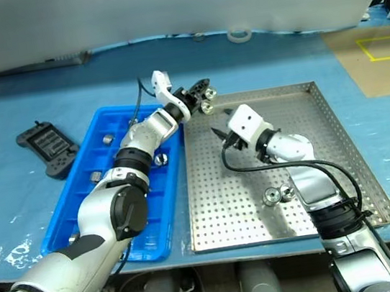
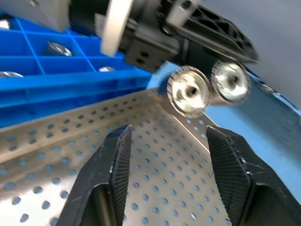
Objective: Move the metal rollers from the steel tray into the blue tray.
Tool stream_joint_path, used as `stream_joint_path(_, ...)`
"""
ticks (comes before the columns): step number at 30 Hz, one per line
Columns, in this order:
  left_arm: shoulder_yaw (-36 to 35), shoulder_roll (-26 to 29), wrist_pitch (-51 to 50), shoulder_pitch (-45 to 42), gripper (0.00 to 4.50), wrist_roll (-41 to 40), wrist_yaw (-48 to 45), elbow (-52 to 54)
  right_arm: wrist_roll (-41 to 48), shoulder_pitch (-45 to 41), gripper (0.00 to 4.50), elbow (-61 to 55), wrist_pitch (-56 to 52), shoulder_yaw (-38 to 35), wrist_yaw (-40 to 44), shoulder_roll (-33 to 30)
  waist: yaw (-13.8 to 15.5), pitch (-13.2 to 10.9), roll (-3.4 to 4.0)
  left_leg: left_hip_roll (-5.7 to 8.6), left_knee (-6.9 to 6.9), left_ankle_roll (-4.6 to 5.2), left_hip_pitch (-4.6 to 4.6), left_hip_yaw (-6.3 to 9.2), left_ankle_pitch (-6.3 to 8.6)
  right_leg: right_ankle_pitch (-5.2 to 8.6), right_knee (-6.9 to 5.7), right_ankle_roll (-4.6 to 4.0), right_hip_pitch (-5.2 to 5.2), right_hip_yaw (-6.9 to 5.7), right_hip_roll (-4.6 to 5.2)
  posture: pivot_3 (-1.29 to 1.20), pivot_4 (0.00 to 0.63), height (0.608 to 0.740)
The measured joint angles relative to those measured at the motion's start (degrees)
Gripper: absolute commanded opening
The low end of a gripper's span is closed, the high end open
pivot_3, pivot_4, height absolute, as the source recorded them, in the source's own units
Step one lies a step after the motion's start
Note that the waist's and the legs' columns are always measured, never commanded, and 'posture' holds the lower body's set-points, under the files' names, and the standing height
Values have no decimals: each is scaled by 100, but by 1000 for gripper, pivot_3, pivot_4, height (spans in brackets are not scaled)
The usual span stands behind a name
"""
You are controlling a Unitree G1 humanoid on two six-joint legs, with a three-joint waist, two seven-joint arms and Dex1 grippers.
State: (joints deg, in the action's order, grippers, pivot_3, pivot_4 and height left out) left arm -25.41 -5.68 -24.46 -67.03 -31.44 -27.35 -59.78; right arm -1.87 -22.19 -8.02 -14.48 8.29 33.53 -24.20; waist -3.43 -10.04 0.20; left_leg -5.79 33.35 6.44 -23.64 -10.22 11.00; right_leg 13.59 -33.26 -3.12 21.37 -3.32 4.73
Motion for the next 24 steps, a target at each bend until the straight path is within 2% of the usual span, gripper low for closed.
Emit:
stream_joint_path(7,127,-235,-129,-62,745,0,-118,0,-203,-399,2545,81,43,99,-158,72,-10,-1,0,0,-1,-1,-1,-1,0,0,1,0,1,1,0,-340,150,740)
stream_joint_path(18,160,-267,-159,-195,745,-1,-110,-37,-426,-374,2545,72,159,153,-370,113,-38,-1,1,0,-4,-2,-1,-3,-1,0,0,0,5,3,0,-356,150,740)
stream_joint_path(24,85,-263,-278,-289,745,-111,-86,13,-802,-379,2545,210,617,179,-713,112,-43,-1,0,0,-5,-3,0,-4,-1,0,0,0,6,3,-1,-353,150,740)
